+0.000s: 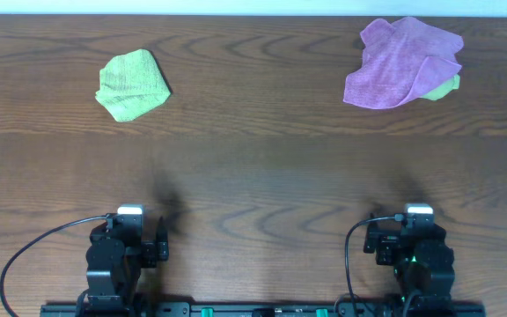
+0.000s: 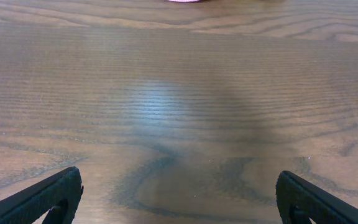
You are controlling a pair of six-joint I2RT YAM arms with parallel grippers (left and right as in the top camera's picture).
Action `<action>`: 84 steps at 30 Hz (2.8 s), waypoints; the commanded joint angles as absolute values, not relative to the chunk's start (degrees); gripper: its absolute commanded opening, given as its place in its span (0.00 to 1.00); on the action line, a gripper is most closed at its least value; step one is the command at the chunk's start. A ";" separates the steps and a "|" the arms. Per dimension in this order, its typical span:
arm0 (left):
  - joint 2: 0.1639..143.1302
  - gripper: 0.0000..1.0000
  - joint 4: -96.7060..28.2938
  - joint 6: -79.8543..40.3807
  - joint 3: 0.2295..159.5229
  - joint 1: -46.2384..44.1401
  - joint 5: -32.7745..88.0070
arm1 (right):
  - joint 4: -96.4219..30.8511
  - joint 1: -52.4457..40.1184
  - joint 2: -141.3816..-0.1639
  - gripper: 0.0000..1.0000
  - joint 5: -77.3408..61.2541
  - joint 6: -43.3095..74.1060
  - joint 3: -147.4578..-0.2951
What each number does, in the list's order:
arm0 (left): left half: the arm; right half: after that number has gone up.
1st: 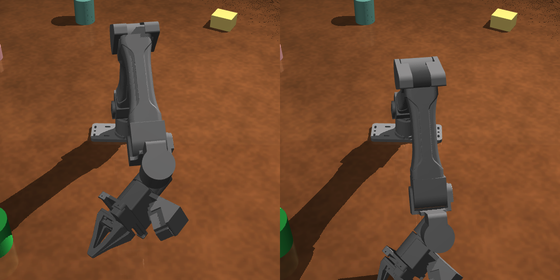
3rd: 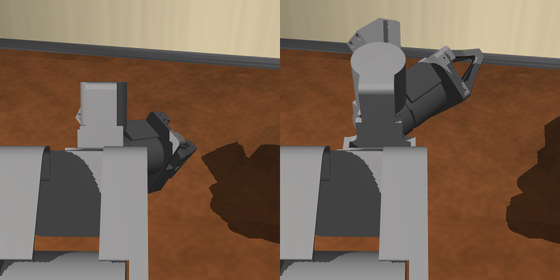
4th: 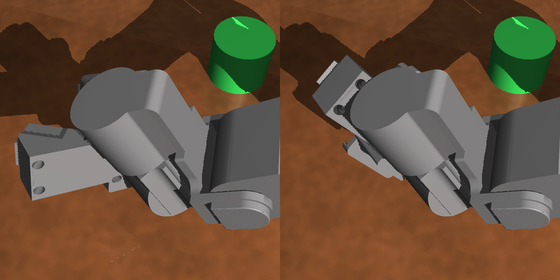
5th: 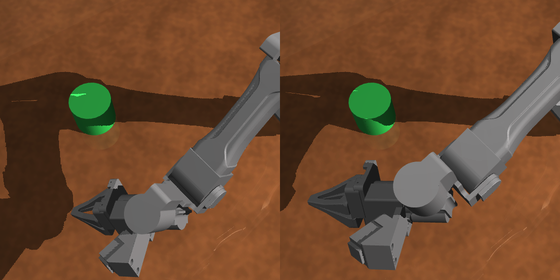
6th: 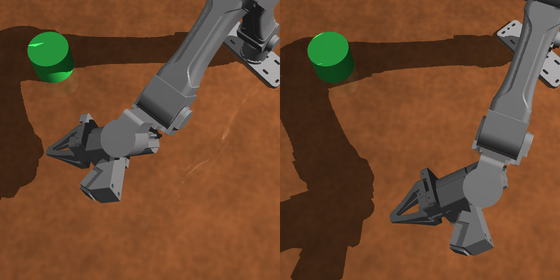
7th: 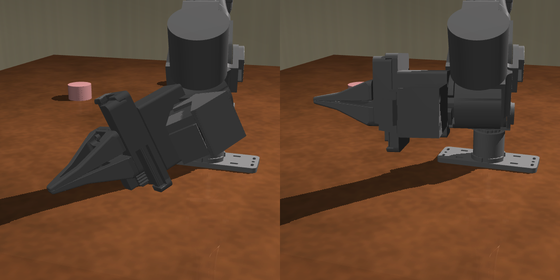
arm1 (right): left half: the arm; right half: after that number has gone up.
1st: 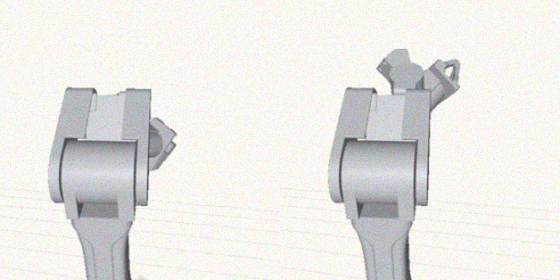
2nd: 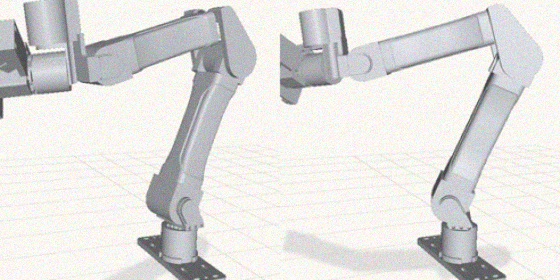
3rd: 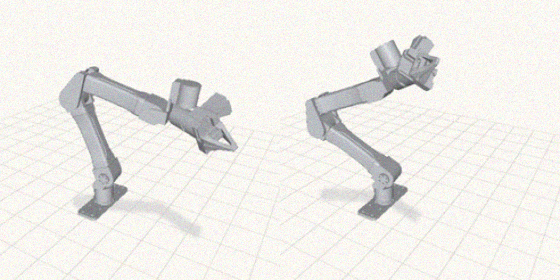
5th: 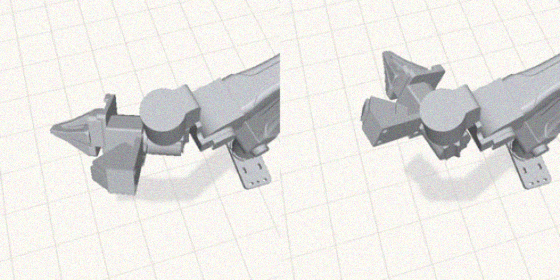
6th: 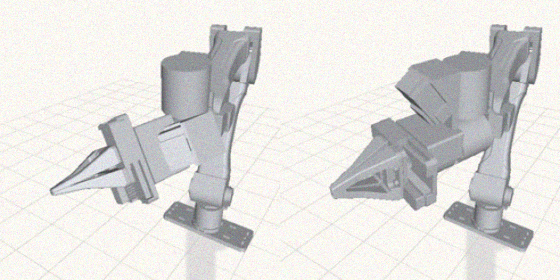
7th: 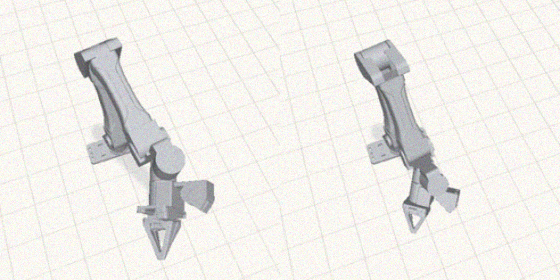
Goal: Fold the cloth
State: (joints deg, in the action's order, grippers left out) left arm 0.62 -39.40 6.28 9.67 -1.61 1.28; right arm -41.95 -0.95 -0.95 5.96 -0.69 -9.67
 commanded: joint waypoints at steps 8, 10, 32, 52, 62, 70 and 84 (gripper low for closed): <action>0.21 0.95 -40.12 7.31 9.10 -1.41 1.06 | -42.04 -0.38 -0.38 0.99 5.56 -1.39 -9.28; 0.21 0.95 -40.12 7.31 9.10 -1.41 1.06 | -42.04 -0.40 -0.38 0.99 5.54 -1.37 -9.28; 0.21 0.95 -40.12 7.31 9.10 -1.41 1.04 | -49.63 3.05 -61.56 0.99 1.32 12.49 -62.78; 0.21 0.95 -40.14 7.31 9.10 -1.41 1.06 | -35.99 3.09 -97.27 0.99 7.55 3.46 -90.15; 0.21 0.95 -40.14 7.31 9.10 -1.41 1.06 | -18.11 6.46 -111.92 0.99 8.73 8.75 -89.84; 0.21 0.95 -40.12 7.31 9.10 -1.41 1.06 | -11.79 7.22 -121.49 0.99 12.23 10.37 -89.84; 0.21 0.95 -40.12 7.31 9.10 -1.41 1.06 | -8.86 7.90 -127.39 0.82 13.61 11.97 -89.82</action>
State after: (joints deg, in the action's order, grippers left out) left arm 0.58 -39.42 6.31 9.69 -1.61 1.28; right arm -8.75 6.94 -126.85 12.36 10.79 -89.23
